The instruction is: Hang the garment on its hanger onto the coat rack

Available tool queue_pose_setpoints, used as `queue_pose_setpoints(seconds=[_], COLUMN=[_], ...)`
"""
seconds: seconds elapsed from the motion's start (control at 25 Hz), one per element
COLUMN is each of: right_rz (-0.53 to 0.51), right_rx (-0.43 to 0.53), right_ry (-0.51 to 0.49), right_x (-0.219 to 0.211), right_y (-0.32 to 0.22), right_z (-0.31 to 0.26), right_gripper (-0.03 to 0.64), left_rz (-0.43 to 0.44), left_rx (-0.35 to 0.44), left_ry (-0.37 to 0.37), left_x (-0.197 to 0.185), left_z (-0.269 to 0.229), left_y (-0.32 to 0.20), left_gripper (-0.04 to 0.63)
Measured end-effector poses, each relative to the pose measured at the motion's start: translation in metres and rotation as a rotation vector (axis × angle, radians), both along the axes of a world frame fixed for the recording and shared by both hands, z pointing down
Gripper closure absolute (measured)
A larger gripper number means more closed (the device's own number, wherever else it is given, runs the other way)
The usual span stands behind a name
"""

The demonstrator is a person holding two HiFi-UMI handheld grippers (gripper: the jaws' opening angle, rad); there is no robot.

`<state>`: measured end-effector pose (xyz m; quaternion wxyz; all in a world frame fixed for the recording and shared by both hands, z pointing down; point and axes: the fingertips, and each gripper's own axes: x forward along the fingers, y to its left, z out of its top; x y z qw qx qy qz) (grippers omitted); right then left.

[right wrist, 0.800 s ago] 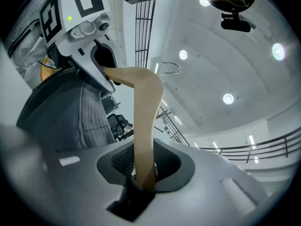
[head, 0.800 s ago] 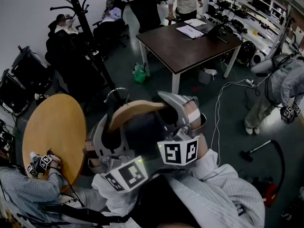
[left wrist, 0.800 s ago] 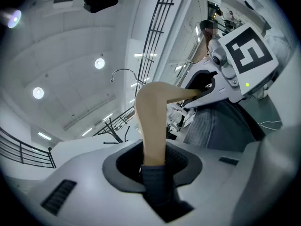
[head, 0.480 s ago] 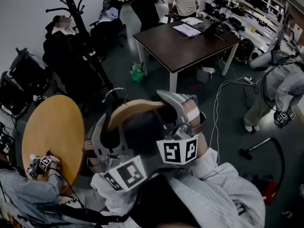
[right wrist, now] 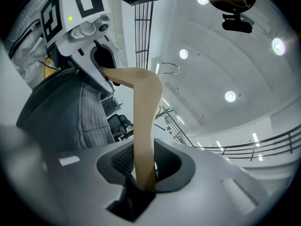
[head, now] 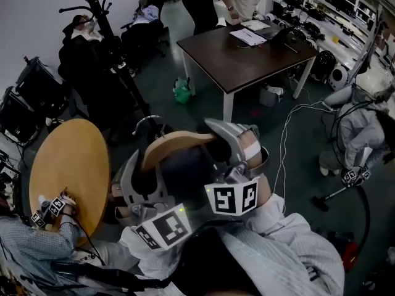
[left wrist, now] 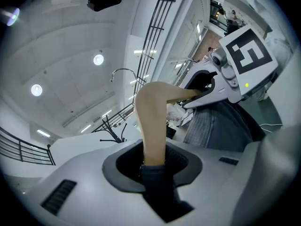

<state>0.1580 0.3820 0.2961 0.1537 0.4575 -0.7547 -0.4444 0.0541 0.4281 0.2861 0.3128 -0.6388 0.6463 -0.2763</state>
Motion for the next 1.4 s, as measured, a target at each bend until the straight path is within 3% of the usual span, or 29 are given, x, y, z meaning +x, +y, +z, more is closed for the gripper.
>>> queue_pose_setpoints(seconds=[0.16, 0.36, 0.96, 1.4], right_rz=[-0.017, -0.036, 0.003, -0.107], right_rx=[-0.033, -0.069, -0.048, -0.035], right_ry=[0.007, 0.011, -0.004, -0.022], right_x=[0.001, -0.025, -0.111, -0.167], right_y=[-0.024, -0.071, -0.281, -0.437], right_z=[0.008, 0.022, 0.015, 0.023], right_gripper=[0.525, 0.514, 0.514, 0.514], left_rz=[-0.016, -0.03, 0.019, -0.085], left_rx=[-0.031, -0.075, -0.061, -0.056], left_ry=[0.012, 0.015, 0.002, -0.016], left_x=[0.001, -0.025, -0.113, -0.163], left_z=[0.008, 0.023, 0.016, 0.023], left_y=[-0.023, -0.07, -0.286, -0.43], left_gripper=[0.494, 0.494, 0.494, 0.494])
